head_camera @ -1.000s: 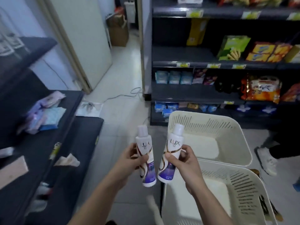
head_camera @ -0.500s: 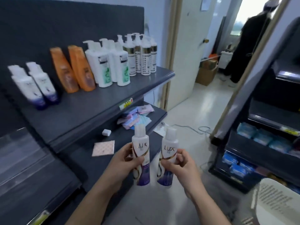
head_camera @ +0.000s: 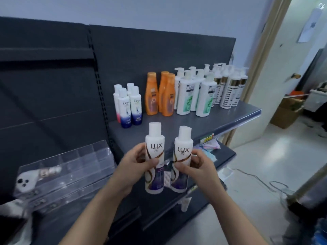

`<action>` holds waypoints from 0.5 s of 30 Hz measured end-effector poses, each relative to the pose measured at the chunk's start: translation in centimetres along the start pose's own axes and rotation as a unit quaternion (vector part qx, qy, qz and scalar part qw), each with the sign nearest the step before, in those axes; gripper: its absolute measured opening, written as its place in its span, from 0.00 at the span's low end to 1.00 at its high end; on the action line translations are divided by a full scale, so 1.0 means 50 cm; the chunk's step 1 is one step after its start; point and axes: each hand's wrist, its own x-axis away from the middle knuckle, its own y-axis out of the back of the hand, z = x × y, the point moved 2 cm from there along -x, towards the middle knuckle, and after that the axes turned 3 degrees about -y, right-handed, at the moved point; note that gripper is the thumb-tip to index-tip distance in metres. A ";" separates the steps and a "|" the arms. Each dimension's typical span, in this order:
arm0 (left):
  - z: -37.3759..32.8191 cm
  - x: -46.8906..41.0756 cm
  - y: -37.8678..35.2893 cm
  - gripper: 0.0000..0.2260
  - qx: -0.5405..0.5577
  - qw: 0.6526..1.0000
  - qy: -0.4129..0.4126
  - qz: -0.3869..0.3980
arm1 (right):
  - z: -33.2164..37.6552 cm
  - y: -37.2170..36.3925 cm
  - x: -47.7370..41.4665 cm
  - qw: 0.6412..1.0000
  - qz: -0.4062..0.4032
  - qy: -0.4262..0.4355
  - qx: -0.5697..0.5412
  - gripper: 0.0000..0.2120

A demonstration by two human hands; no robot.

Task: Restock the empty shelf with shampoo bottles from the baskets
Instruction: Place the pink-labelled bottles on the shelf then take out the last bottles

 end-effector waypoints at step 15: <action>-0.037 -0.172 0.121 0.16 0.007 0.990 -0.058 -0.129 | 0.084 -0.134 -0.264 0.993 0.095 0.056 0.032 0.17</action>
